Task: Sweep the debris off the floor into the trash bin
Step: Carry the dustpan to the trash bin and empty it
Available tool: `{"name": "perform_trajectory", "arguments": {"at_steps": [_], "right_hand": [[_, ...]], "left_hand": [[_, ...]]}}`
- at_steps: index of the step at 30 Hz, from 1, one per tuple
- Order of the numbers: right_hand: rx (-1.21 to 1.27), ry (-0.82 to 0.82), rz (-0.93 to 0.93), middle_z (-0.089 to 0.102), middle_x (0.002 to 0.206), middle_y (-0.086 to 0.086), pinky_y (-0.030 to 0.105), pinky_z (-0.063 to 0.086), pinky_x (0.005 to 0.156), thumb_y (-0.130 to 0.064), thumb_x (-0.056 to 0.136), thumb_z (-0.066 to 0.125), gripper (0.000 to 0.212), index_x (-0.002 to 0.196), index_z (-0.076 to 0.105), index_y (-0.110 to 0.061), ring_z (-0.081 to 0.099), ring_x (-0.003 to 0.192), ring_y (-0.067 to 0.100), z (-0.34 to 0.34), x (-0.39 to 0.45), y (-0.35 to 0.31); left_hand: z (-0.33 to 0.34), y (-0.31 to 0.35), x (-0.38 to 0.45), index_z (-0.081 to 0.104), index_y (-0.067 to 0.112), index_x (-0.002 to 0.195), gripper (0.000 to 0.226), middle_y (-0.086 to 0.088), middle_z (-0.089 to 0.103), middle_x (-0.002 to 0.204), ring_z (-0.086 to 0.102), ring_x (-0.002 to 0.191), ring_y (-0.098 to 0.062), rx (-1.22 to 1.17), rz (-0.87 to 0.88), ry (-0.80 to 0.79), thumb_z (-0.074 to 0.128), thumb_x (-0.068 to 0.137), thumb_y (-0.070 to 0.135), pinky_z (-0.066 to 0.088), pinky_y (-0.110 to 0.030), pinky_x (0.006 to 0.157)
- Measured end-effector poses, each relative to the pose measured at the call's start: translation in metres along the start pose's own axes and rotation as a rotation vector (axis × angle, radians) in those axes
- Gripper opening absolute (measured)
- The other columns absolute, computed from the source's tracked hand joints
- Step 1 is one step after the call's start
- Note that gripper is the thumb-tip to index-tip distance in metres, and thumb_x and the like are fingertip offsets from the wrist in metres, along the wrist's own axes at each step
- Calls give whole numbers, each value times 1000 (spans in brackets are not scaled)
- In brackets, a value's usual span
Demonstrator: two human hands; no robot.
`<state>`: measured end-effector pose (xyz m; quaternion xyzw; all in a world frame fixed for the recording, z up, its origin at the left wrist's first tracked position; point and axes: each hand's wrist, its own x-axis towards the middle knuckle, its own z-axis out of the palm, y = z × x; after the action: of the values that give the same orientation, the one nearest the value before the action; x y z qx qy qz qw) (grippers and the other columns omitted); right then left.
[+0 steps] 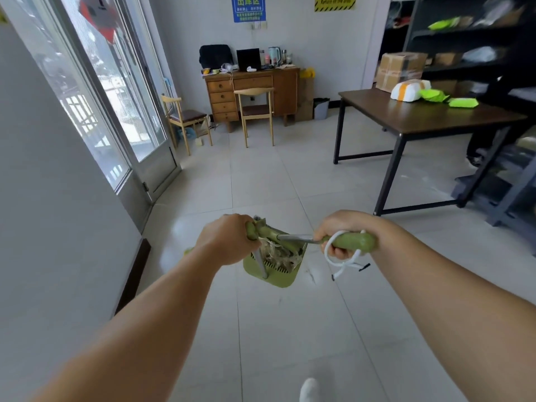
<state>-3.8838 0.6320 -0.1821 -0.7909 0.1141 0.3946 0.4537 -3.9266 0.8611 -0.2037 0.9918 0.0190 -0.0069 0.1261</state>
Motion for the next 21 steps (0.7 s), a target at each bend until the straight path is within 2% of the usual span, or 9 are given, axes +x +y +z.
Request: {"name": "perform_trajectory", "arguments": {"at_steps": [7,12,17,21], "right_hand": [[-65,6,-6,54,45,10,16,37,36,-8,92,44,33,62,52,1,43,34,15,-83,111,-87],[-108,-48,61,54,42,2,19,35,46,-15,95,41,31,67,51,-4,44,38,11,-140,173,-158],[-23,-5,12,54,41,8,16,38,37,-10,92,45,24,72,53,0,45,30,12,-181,228,-206],[-47,-32,82,53,42,5,18,37,39,-14,93,43,25,73,52,-2,44,36,12,-208,288,-250]], "left_hand": [[-2,8,156,67,27,97,19,5,66,87,63,81,-22,-13,6,-15,63,80,36,43,-28,59],[-17,13,263,67,27,99,22,5,66,86,63,79,-21,-4,1,10,64,80,38,48,-29,60],[-21,9,357,68,27,99,24,3,66,87,63,81,-23,3,28,17,65,79,40,53,-32,65],[-18,-4,431,68,27,98,23,4,65,85,62,80,-23,17,60,7,65,80,40,51,-32,64]]}}
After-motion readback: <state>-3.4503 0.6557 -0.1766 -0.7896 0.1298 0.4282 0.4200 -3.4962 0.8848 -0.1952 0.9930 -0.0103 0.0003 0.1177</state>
